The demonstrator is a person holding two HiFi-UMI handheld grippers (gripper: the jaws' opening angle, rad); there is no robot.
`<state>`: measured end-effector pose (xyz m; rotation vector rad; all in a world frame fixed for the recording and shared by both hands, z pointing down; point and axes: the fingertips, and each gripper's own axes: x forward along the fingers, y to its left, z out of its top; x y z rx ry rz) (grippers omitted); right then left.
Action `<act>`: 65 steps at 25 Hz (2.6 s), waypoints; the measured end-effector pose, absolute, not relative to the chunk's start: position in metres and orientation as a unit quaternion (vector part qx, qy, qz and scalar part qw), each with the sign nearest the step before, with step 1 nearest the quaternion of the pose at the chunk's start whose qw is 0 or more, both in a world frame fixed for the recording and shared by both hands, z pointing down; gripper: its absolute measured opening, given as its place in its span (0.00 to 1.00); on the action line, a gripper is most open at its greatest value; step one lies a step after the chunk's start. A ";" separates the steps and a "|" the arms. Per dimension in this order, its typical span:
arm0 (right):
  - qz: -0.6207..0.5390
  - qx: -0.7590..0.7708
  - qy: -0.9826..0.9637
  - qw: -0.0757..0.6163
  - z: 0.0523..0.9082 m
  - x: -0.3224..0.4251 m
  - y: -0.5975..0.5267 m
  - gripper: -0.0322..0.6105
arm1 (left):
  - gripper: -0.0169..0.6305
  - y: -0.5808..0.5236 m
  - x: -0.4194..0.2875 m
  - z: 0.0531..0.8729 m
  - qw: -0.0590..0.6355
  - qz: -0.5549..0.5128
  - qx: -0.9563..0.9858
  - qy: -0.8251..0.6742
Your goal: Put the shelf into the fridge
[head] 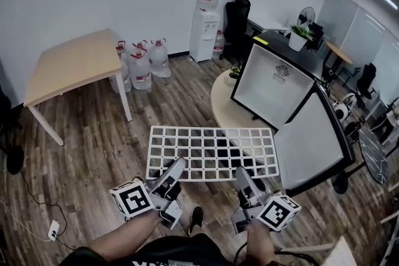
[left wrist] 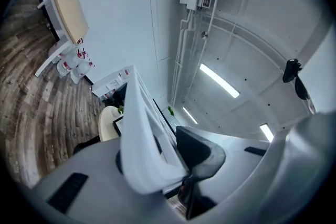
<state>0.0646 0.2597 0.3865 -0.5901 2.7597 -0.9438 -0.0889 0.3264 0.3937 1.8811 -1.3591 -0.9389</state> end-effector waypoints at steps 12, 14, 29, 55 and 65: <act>-0.318 -0.195 0.924 0.083 0.377 0.048 0.145 0.27 | 0.16 0.215 -0.108 0.401 0.348 -0.344 0.691 -0.532; -0.319 -0.197 0.923 0.083 0.377 0.047 0.126 0.27 | 0.16 0.196 -0.110 0.405 0.366 -0.346 0.680 -0.533; -0.335 -0.219 0.912 0.096 0.388 0.075 0.013 0.27 | 0.16 0.073 -0.077 0.402 0.409 -0.369 0.680 -0.484; -0.344 -0.358 0.857 0.136 0.418 0.079 -0.108 0.27 | 0.15 -0.096 -0.085 0.431 0.484 -0.286 0.735 -0.379; -0.349 -0.428 0.819 0.156 0.435 0.049 -0.158 0.27 | 0.15 -0.174 -0.124 0.459 0.496 -0.190 0.770 -0.353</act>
